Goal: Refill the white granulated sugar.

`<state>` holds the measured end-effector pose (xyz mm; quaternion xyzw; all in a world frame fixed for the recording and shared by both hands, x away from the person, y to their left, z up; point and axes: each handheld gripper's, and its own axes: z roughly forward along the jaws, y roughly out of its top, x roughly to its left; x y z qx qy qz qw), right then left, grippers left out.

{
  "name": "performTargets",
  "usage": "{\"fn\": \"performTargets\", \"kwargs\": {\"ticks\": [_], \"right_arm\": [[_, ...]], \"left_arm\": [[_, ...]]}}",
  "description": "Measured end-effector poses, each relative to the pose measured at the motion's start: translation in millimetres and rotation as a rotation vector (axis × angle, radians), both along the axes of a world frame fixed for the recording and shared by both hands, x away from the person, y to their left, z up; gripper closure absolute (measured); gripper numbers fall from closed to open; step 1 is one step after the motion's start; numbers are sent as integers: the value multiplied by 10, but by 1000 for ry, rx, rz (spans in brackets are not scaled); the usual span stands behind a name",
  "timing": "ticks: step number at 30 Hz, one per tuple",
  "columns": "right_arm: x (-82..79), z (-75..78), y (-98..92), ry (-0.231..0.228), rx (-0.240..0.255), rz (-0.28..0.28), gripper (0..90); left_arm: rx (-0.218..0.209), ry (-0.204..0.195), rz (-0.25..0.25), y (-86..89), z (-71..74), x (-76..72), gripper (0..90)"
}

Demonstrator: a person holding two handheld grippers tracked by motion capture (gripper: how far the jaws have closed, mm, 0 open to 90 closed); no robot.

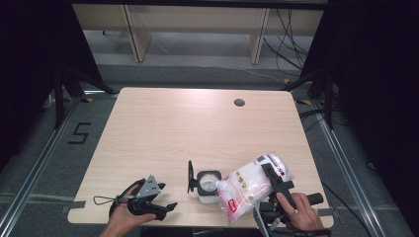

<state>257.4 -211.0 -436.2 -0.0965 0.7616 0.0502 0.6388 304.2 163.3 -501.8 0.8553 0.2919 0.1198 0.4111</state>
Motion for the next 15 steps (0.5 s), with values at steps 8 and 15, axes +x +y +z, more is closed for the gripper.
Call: {"fn": "performTargets", "kwargs": {"ticks": [8,15], "right_arm": [[37,37,-34,-12,-36,7,430],[16,17,-36,4,8,-9,431]], "left_arm": [[11,-1,3,4,-6,6,225],[3,0,2,1,-2,1,225]]}}
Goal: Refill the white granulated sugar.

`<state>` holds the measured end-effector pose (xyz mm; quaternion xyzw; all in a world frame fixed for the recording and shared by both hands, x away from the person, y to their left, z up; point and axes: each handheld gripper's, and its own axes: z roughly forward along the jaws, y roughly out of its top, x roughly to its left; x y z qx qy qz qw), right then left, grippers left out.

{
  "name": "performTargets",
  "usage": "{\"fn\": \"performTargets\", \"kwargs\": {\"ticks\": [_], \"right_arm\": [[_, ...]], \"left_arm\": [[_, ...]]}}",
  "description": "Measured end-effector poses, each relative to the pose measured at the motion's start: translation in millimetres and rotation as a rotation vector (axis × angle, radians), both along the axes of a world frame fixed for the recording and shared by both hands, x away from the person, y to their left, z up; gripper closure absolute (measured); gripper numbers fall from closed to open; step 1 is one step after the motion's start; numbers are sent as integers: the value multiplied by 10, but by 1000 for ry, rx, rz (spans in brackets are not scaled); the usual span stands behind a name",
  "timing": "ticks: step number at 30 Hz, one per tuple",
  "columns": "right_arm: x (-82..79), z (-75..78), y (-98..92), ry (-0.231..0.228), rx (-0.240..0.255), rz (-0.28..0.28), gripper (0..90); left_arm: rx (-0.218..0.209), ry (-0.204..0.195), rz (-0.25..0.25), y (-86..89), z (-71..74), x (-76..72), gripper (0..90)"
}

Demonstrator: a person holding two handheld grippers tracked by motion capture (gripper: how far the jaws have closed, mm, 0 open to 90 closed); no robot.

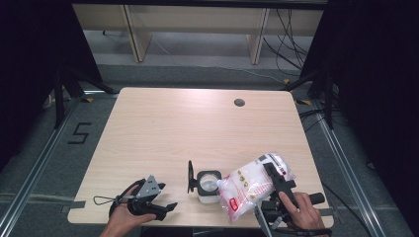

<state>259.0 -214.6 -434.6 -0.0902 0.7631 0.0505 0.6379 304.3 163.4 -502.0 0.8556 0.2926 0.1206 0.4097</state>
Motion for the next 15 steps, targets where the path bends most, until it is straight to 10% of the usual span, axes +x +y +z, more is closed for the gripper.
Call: {"fn": "performTargets", "kwargs": {"ticks": [15], "right_arm": [[16,34,-13,-12,-19,16,433]], "left_arm": [[8,-1,-1,2,-6,6,225]]}}
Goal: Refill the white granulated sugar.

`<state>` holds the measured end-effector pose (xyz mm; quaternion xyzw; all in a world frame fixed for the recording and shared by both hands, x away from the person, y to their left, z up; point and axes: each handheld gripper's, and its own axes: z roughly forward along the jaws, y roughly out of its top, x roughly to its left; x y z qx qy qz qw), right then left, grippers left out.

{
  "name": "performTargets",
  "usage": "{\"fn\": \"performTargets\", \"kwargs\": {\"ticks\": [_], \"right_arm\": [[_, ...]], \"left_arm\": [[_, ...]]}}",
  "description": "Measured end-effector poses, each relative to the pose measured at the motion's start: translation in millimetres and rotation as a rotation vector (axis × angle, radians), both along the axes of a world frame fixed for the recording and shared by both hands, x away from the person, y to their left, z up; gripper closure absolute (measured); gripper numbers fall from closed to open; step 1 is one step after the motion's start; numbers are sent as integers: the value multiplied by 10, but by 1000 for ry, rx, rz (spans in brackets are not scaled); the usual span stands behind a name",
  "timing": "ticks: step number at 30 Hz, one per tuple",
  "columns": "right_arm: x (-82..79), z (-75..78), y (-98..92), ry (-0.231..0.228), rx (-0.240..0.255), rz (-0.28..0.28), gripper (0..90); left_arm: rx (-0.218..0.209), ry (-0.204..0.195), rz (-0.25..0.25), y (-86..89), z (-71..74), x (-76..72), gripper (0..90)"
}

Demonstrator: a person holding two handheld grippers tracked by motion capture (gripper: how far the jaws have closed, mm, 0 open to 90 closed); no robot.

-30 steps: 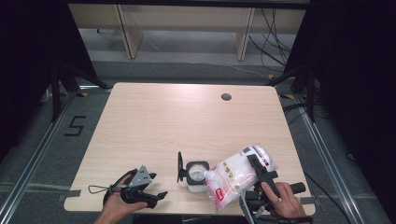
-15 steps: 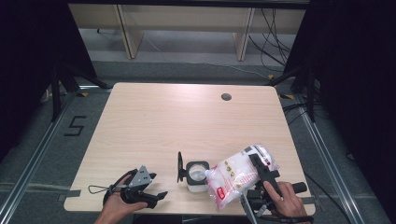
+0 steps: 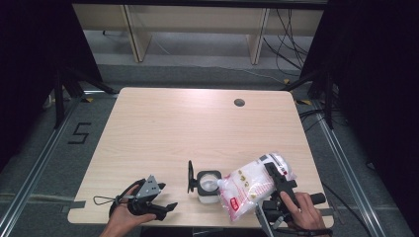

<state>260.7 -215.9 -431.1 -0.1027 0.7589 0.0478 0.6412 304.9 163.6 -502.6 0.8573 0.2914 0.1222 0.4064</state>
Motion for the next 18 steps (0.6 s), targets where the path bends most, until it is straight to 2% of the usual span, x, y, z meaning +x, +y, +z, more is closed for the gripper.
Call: {"fn": "performTargets", "kwargs": {"ticks": [4,5,6,7,8,11,12,13,16,17,18], "right_arm": [[4,-6,-4,4,12,9,433],[10,-41,-15,3,61,9,433],[-6,-32,-12,19,54,-18,433],[4,-1,-7,2,15,8,433],[-11,-24,-18,13,49,-14,433],[-9,-21,-17,4,49,-19,433],[-11,-21,-18,6,49,-18,433],[2,14,-10,-4,1,11,433],[-9,16,-9,-13,11,-1,433],[-7,10,-7,-4,10,-1,433],[-16,-24,-16,17,53,-18,433]], "left_arm": [[-5,1,0,-2,3,-6,225],[-3,3,0,-1,2,-6,225],[-5,2,2,-1,3,-6,225],[-8,1,1,-2,6,-6,225],[-9,1,0,-2,7,-7,225],[1,0,1,1,2,-2,225],[-8,2,1,-2,5,-6,225],[-9,1,1,-2,7,-6,225],[7,-1,-1,4,3,-1,225],[-5,1,1,0,4,-5,225],[-15,4,2,-5,6,-9,225]]}}
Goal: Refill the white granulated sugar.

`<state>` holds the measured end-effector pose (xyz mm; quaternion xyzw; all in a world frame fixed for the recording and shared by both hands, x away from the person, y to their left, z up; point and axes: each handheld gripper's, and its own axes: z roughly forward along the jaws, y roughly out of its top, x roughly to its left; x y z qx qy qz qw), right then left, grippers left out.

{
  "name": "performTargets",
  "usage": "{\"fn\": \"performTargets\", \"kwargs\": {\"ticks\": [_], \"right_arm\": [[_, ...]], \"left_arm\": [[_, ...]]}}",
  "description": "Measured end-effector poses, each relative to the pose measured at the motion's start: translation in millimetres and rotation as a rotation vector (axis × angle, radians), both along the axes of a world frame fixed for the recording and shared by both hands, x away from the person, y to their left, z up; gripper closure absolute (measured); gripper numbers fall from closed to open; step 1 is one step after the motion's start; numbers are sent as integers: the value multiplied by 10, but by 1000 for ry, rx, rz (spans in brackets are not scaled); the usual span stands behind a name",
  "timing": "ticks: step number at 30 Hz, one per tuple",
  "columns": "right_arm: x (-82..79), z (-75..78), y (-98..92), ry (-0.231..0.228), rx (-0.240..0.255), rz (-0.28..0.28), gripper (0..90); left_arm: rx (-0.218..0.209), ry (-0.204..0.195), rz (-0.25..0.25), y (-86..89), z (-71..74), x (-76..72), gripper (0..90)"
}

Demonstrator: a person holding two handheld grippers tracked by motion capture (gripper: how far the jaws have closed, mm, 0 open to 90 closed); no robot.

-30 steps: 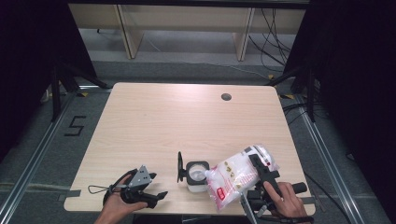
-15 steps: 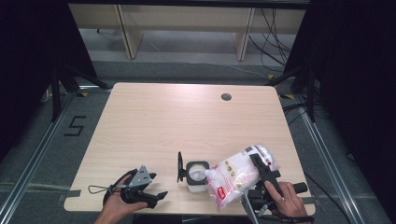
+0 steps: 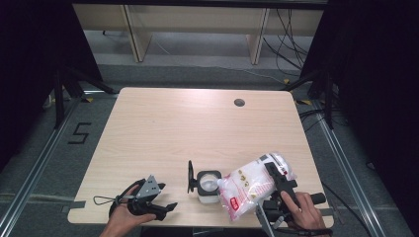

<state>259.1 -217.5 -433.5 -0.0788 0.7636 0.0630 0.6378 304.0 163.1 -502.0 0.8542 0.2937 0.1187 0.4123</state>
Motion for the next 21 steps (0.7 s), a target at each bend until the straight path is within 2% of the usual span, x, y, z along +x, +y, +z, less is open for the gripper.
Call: {"fn": "performTargets", "kwargs": {"ticks": [1,2,5,6,9,10,11,12,13,14,16,17,18,19,21], "right_arm": [[15,17,5,-16,-28,30,433],[15,39,12,-21,-54,33,433],[7,34,16,-16,-42,23,433],[-8,5,8,-10,-1,5,433],[1,9,14,-4,1,13,433],[3,14,16,-6,-7,19,434],[6,36,22,-12,-39,32,434],[8,40,23,-17,-45,39,433],[5,32,21,-14,-31,35,433],[3,31,21,-18,-25,33,433],[-2,39,25,-20,-33,33,434],[-4,35,27,-17,-29,31,434],[-4,33,30,-17,-26,29,434],[-6,9,29,-12,6,23,434],[-11,-3,40,-9,12,24,434]], "left_arm": [[19,-4,-7,11,6,7,225],[19,-4,-6,10,3,6,225],[7,-2,1,4,0,3,225],[8,-3,-1,5,2,4,225],[34,-7,-9,24,8,15,225],[6,-2,-4,11,4,5,225],[13,0,-6,17,9,6,225],[16,-7,-12,18,9,11,225],[-1,0,1,3,-2,2,225],[35,-7,-9,22,6,15,225],[7,-2,0,5,2,5,225],[14,-3,-4,12,7,8,225],[2,0,2,4,0,4,225],[9,-1,1,7,-1,6,225],[21,-5,-3,12,3,12,225]]}}
